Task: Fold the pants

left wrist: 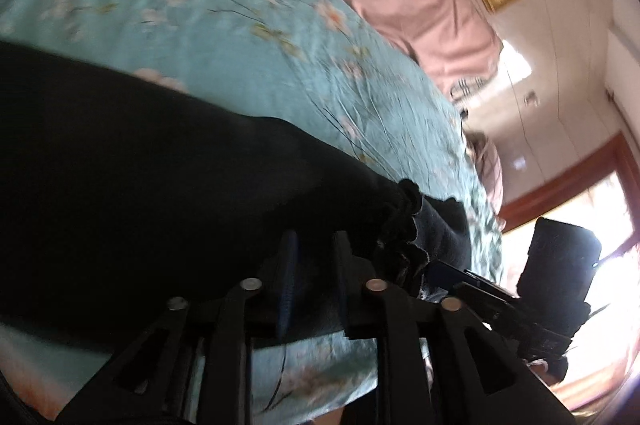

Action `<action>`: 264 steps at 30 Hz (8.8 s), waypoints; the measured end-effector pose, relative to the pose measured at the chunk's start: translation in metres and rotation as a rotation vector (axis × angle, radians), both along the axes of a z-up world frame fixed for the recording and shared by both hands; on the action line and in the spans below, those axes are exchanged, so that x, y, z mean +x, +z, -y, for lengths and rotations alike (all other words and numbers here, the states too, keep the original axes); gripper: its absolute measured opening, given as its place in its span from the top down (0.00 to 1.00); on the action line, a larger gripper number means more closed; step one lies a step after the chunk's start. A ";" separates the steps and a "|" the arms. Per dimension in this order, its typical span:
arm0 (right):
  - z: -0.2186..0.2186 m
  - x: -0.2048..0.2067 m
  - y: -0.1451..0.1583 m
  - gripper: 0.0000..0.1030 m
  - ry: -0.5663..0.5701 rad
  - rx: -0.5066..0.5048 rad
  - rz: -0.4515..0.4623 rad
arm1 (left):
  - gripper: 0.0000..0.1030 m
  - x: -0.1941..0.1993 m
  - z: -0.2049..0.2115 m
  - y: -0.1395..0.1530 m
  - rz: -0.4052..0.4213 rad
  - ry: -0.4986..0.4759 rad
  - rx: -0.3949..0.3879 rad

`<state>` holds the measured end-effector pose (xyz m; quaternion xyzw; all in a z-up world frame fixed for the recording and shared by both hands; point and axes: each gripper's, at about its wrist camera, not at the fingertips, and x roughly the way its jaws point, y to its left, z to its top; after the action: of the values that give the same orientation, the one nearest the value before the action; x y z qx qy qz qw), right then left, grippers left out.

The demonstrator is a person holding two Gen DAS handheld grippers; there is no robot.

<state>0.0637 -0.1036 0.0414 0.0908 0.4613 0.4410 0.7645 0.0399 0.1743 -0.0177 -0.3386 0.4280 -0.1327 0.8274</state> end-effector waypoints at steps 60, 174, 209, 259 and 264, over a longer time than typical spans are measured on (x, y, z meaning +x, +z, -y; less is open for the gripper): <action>-0.299 0.067 -0.020 0.46 0.590 -0.194 0.075 | 0.52 -0.121 -0.168 -0.029 -0.149 0.662 -0.086; 0.161 0.087 0.001 0.51 -0.214 0.149 0.040 | 0.49 0.016 0.237 0.068 0.136 -0.277 0.315; 0.131 0.022 0.055 0.16 -0.373 -0.013 0.155 | 0.42 -0.016 0.125 0.080 0.113 -0.045 0.226; 0.125 0.034 -0.016 0.08 -0.480 0.030 -0.098 | 0.37 0.046 0.066 0.002 -0.085 0.028 0.165; 0.131 0.034 -0.019 0.12 -0.463 0.055 -0.111 | 0.41 0.050 0.066 -0.003 -0.084 0.017 0.160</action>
<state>0.0980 -0.2341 0.0220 0.2390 0.4571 0.2605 0.8161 0.0896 0.1080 -0.0206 -0.2805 0.4689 -0.0769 0.8340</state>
